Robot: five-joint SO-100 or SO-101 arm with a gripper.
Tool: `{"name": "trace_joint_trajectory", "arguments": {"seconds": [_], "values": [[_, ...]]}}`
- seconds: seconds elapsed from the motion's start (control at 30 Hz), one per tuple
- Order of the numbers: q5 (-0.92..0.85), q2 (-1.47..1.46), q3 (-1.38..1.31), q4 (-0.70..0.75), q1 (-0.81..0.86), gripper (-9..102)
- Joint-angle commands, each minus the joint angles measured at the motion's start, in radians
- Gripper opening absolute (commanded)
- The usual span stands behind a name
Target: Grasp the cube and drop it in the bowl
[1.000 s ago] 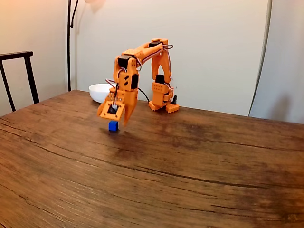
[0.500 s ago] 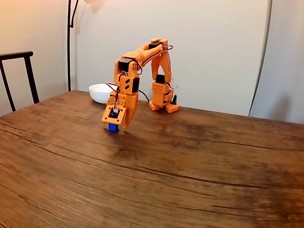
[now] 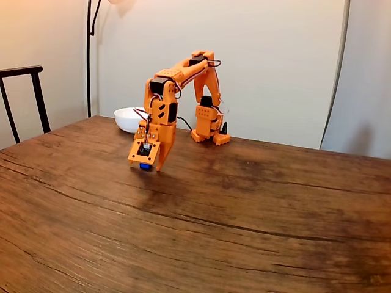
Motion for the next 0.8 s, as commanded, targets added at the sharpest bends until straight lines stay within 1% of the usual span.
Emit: {"name": "trace_joint_trajectory", "arguments": {"seconds": [0.0,0.13,0.77], "values": [[0.026,-0.018,-0.011,0.018,0.002,34],[0.028,-0.012,-0.012,0.08,0.014,32],[0.052,-0.02,-0.008,0.109,0.04,32]]}}
